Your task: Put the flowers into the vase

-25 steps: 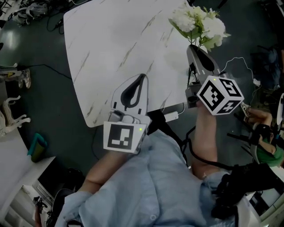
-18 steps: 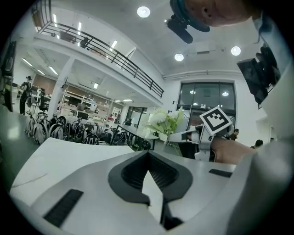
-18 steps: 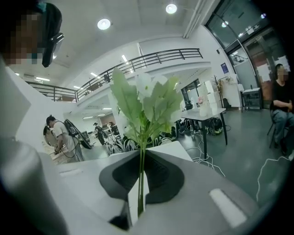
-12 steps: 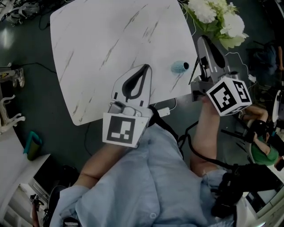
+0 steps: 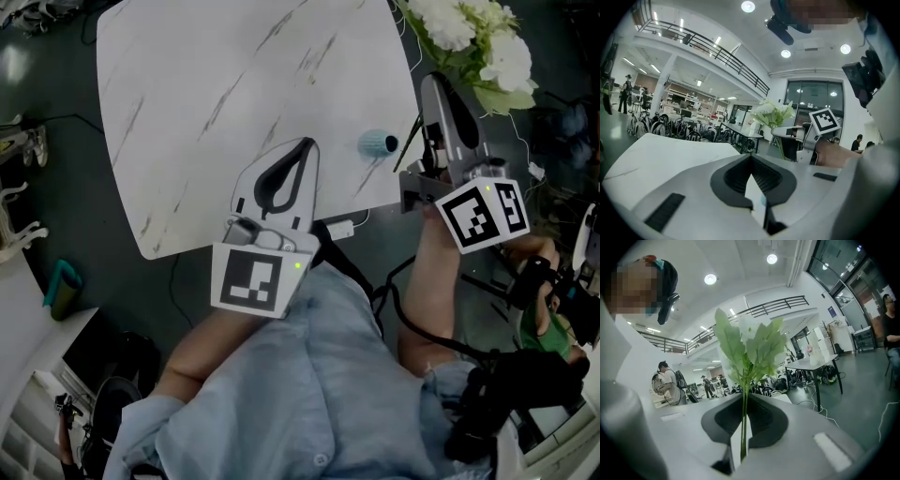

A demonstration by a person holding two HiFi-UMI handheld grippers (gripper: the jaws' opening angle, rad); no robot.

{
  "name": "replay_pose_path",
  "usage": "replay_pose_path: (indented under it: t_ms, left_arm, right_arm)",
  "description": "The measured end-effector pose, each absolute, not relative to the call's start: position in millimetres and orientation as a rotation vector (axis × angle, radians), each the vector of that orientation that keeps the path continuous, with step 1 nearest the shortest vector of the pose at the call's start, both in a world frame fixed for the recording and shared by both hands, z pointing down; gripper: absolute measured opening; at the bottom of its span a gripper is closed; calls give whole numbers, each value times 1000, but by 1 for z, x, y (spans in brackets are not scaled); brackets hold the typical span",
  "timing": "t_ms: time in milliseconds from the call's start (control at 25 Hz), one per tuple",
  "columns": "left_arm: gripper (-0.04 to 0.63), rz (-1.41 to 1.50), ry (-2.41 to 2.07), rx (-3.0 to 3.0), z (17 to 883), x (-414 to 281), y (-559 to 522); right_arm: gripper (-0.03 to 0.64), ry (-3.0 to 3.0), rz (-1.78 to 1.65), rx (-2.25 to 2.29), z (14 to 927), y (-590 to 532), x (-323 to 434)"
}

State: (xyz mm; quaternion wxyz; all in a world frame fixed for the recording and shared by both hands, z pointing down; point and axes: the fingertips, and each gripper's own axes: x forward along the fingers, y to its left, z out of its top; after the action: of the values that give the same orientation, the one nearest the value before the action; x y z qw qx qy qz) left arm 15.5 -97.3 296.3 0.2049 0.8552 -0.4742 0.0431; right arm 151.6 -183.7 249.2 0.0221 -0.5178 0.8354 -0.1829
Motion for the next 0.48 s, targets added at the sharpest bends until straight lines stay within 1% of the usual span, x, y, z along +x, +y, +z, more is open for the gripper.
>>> replay_pose_path:
  t_ms: [480]
  left_arm:
    - [5,166,-1331,2340,305,18,-107]
  right_arm:
    - [8,2595,-509,-1532,257,-188,156]
